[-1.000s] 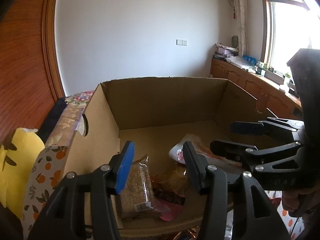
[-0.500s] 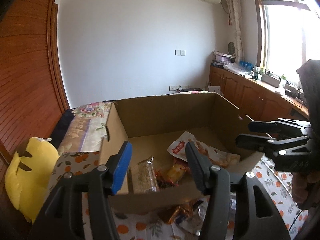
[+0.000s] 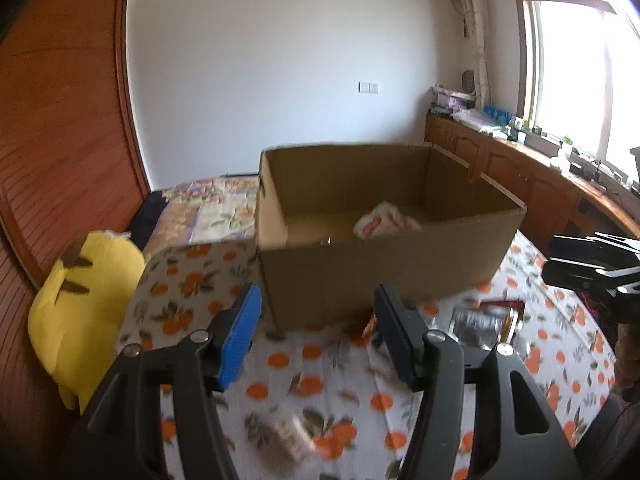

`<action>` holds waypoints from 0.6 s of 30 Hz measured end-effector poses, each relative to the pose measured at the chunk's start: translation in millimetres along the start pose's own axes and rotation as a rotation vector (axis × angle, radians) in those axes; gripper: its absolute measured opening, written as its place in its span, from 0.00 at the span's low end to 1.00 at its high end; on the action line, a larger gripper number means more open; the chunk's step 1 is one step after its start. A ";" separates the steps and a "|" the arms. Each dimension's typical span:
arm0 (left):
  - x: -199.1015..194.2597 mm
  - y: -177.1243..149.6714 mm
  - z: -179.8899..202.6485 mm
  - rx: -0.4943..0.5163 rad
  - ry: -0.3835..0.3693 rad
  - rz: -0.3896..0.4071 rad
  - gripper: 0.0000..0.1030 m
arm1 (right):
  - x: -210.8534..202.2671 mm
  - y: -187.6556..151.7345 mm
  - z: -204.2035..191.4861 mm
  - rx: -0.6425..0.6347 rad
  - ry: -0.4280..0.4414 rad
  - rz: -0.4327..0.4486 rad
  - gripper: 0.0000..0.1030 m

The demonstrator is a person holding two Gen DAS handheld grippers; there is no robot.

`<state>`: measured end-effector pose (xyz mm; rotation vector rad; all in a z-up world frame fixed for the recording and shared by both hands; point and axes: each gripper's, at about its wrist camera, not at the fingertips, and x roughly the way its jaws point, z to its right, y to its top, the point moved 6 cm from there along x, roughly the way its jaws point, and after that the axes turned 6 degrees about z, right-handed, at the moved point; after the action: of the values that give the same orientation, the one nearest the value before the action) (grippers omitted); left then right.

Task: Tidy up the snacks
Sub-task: 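Open the right tool to drop the chicken-feet packet and withdraw both tools, then grasp the white bar with the left tool while the right tool grasps the teal candy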

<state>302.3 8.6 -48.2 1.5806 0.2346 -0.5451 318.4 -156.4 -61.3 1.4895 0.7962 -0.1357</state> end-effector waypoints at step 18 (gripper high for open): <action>10.7 -94.0 -16.9 -0.070 0.016 -0.172 0.58 | 6.9 -114.9 -32.1 -0.022 0.020 -0.182 0.66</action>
<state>271.2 32.3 -136.0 1.5056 0.4003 -0.6507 248.6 -138.6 -156.7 1.3983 0.9457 -0.2481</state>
